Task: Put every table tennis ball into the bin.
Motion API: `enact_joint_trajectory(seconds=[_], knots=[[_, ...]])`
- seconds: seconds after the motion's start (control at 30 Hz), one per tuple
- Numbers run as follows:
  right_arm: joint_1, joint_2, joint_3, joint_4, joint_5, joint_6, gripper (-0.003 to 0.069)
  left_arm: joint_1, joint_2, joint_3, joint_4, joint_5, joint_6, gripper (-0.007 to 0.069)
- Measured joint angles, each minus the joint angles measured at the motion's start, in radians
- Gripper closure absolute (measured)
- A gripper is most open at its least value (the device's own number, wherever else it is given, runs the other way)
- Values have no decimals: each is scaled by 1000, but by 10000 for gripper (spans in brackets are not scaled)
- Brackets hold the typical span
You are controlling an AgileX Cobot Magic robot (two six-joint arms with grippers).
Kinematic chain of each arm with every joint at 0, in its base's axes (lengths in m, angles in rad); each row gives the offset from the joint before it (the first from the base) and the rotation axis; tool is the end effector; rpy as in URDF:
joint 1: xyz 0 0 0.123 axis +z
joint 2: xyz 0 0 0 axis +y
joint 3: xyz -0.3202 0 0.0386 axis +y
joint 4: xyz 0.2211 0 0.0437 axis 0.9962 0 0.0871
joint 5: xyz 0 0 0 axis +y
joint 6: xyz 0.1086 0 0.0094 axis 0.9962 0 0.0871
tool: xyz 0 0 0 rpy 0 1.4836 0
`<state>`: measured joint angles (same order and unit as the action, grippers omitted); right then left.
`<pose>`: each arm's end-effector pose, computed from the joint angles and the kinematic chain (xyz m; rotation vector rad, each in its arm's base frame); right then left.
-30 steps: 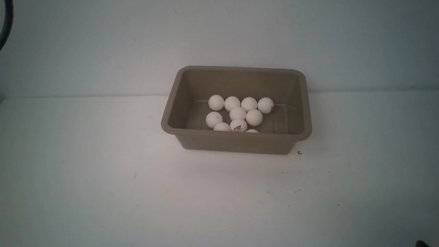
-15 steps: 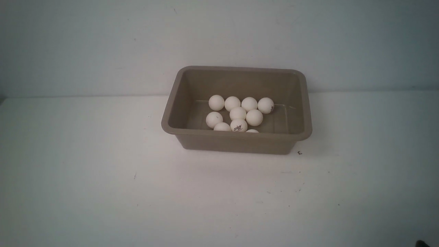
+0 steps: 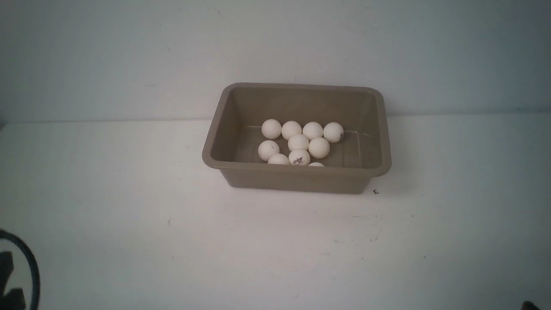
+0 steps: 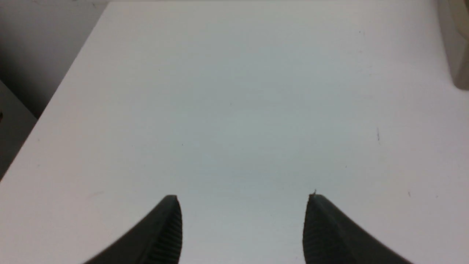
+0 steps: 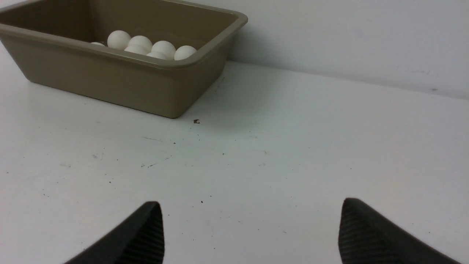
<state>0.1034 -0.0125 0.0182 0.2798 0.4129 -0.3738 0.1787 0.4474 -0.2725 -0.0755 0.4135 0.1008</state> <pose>0.0023 0.0124 0.1662 -0.2823 1.8657 0.0959 0.0487 0.0054 0.2486 -0.1336 2.0678 0.0978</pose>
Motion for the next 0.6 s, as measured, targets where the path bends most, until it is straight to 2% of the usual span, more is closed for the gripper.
enact_joint_trajectory(seconds=[0.33,0.6], knots=[[0,0,0,0,0,0,76,0,-209,236,21,-76,7,220],[0,0,0,0,0,0,76,0,-376,300,0,-71,7,220]])
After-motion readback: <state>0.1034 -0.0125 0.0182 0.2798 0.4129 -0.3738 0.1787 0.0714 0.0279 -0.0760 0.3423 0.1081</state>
